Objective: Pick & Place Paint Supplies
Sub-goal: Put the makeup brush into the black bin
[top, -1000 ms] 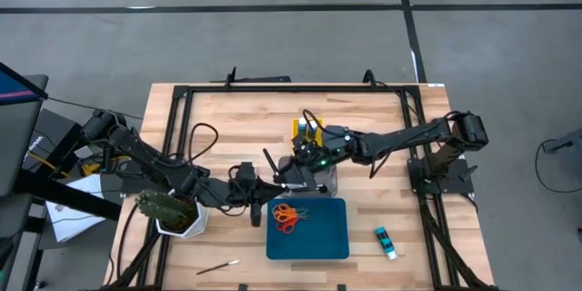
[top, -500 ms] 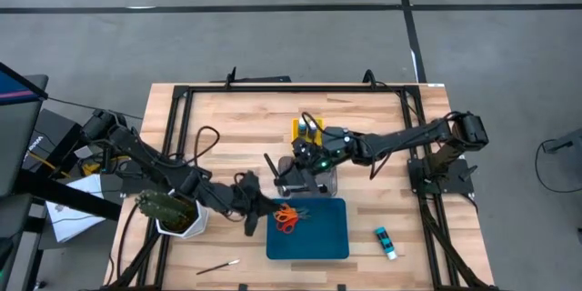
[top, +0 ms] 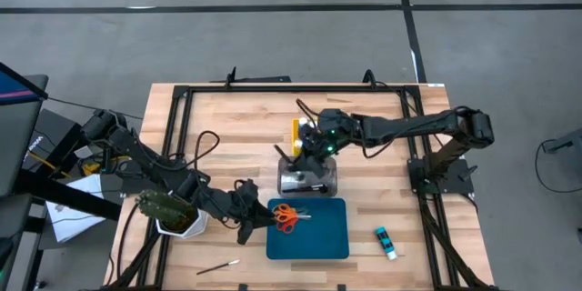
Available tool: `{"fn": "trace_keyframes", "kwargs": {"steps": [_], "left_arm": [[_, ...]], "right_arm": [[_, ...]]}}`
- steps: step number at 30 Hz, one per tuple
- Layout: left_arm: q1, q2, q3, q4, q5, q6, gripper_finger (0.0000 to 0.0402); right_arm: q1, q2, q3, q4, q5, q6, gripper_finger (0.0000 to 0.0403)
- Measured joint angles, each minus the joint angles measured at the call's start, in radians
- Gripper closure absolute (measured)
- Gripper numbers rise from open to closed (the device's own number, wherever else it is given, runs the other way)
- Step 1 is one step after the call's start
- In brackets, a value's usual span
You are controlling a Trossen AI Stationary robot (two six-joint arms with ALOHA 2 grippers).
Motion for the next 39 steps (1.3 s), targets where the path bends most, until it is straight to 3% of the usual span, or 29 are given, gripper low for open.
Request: {"fn": "trace_keyframes", "kwargs": {"steps": [8,12,19,39], "left_arm": [[-0.008,-0.001,0.000,-0.012,-0.001,0.002,0.0285],[-0.006,-0.001,0.000,-0.047,-0.003,0.002,0.0285],[-0.006,-0.001,0.000,-0.109,-0.010,-0.003,0.0285],[-0.006,-0.001,-0.001,-0.149,-0.033,-0.059,0.0284]], "right_arm": [[-0.031,-0.061,0.001,-0.463,0.069,-0.346,0.0357],[-0.002,-0.056,-0.001,-0.583,0.099,-0.464,0.0356],[0.065,-0.019,0.004,-0.567,0.212,-0.494,0.0355],[0.058,0.236,0.003,-0.532,0.276,-0.514,0.0354]]}}
